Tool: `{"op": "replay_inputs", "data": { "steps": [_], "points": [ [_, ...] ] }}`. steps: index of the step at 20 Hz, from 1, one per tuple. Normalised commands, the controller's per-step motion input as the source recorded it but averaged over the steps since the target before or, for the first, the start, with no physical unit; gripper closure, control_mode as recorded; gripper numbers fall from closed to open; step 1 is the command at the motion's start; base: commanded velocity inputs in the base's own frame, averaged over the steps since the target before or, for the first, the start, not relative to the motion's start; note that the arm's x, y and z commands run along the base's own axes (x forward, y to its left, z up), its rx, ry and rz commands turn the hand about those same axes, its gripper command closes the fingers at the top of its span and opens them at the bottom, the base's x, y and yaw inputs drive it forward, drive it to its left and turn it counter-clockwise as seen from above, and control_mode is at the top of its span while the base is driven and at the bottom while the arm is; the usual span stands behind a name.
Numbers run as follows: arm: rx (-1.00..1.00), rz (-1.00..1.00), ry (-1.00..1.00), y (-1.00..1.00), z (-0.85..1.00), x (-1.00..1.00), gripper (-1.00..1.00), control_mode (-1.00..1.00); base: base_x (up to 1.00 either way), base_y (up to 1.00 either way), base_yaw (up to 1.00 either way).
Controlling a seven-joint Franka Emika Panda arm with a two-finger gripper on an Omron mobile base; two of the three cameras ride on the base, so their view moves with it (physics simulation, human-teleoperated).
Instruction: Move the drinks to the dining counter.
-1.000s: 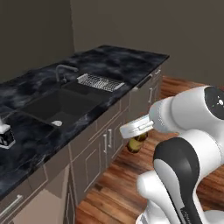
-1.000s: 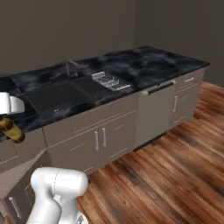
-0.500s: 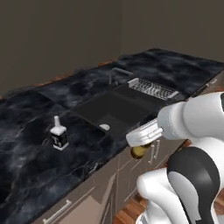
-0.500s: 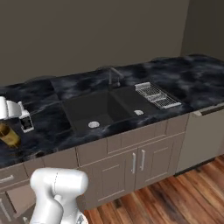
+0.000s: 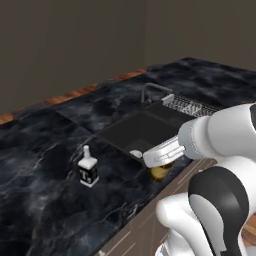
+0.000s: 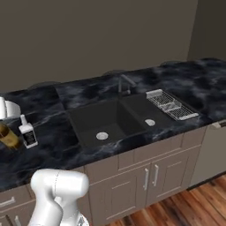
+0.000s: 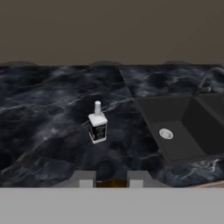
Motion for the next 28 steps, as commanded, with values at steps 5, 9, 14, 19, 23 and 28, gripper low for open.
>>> {"op": "replay_inputs", "data": {
  "steps": [5,9,14,19,23,28],
  "points": [
    [0.00,0.00,0.00,0.00,0.00,0.00,1.00,1.00,0.56,1.00,0.24],
    [0.00,0.00,0.00,0.00,0.00,0.00,1.00,1.00,0.93,0.84,0.45],
    [0.00,0.00,0.00,0.00,0.00,0.00,1.00,1.00,0.81,0.15,0.81],
    [0.00,0.00,0.00,0.00,0.00,0.00,1.00,1.00,0.80,0.01,0.84],
    [0.00,0.00,0.00,0.00,0.00,0.00,1.00,1.00,1.00,0.23,0.49],
    [0.00,0.00,0.00,0.00,0.00,0.00,1.00,1.00,0.95,0.03,0.13]
  ]
}}
